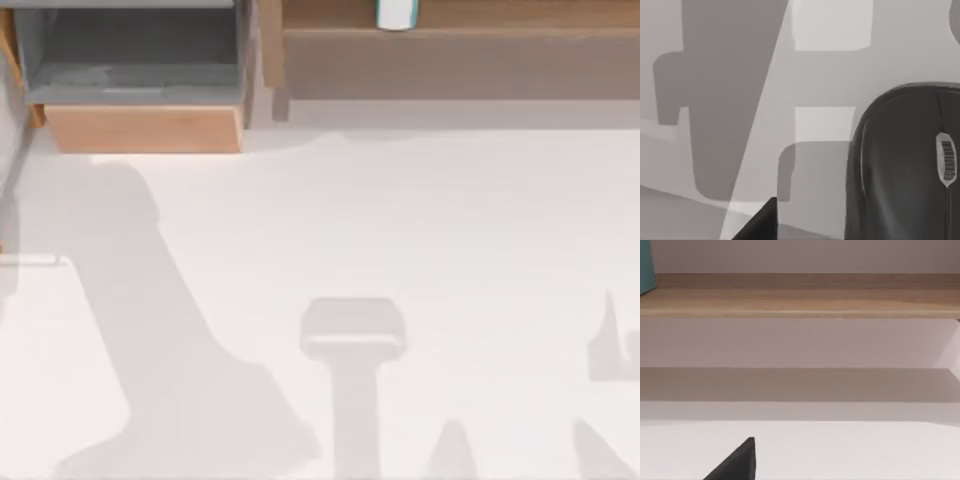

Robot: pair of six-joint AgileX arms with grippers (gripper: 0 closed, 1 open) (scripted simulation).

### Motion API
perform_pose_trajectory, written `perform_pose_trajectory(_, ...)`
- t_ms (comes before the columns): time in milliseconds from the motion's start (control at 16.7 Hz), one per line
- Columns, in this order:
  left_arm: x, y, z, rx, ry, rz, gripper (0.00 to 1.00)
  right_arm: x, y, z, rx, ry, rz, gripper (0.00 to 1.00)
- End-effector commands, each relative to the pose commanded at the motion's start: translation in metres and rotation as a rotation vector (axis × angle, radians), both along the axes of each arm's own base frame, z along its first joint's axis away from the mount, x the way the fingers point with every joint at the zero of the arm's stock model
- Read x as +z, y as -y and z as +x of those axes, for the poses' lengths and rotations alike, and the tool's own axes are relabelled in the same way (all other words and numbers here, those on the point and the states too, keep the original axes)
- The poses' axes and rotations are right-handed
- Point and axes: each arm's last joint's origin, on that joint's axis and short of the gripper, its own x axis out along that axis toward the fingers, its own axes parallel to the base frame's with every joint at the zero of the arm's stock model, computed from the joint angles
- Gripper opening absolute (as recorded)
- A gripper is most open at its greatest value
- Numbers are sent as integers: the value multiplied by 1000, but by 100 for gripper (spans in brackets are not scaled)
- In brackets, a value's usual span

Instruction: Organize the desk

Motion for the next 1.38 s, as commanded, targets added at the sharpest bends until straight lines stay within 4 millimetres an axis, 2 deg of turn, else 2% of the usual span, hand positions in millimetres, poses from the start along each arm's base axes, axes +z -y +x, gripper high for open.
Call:
perform_pose_trajectory(540, 0, 0, 0, 0, 0, 0, 2, 0, 0, 0, 0, 0, 0, 100)
perform_pose_trajectory(1140, 0, -2, -1, 2, 0, 1, 0, 0, 0, 0, 0, 0, 0, 100)
perform_pose_trajectory(1260, 15, -4, -2, -6, 32, 7, 0, 0, 0, 0, 0, 0, 0, 100)
perform_pose_trajectory(1380, 39, -5, -8, -33, 79, 14, 0, 0, 0, 0, 0, 0, 0, 100)
